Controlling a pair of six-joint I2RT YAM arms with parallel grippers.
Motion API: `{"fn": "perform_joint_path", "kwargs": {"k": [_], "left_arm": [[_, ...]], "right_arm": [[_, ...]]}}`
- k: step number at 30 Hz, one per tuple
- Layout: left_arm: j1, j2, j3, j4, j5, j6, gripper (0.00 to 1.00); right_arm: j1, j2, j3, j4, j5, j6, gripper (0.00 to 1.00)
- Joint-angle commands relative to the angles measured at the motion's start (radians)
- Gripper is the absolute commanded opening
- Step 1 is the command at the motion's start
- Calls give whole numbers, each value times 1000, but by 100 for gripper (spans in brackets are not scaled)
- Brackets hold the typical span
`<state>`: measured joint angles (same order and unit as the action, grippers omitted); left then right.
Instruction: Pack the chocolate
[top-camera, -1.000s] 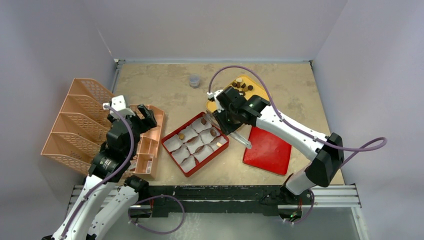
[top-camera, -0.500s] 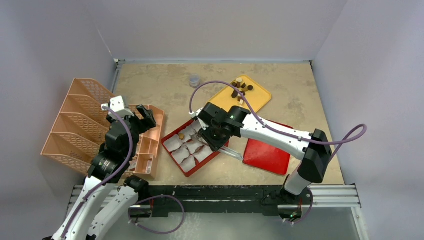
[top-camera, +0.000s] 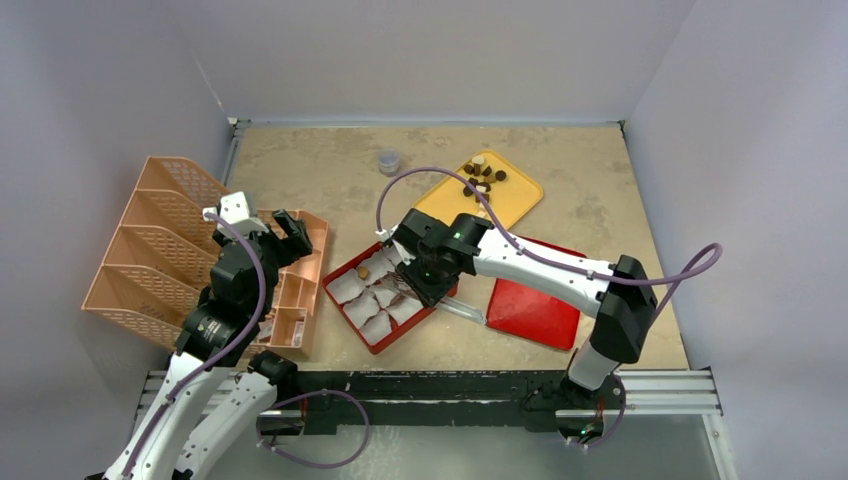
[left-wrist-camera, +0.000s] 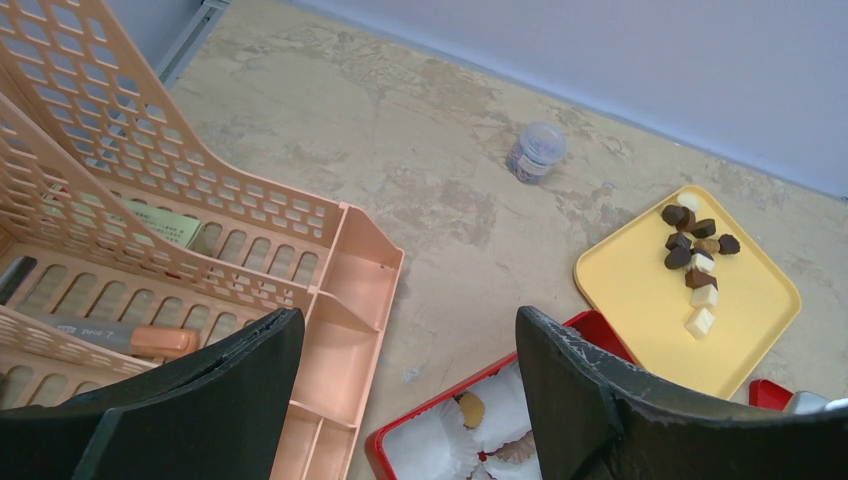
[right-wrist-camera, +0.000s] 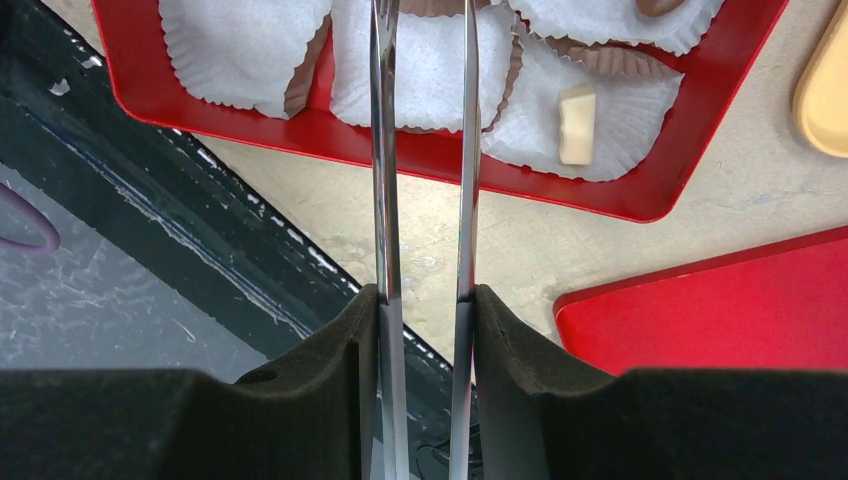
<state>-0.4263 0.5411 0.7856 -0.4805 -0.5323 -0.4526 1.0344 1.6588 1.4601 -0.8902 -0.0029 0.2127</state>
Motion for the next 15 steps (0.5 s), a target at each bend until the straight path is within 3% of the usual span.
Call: {"fn": "perform_joint_path", "kwargs": {"k": [1, 15], "left_arm": [[4, 2, 9, 24, -8, -3, 77], [4, 6, 10, 25, -7, -1, 77]], "right_arm": [[8, 5, 40, -19, -23, -2, 32], [9, 6, 48, -16, -19, -7, 38]]}}
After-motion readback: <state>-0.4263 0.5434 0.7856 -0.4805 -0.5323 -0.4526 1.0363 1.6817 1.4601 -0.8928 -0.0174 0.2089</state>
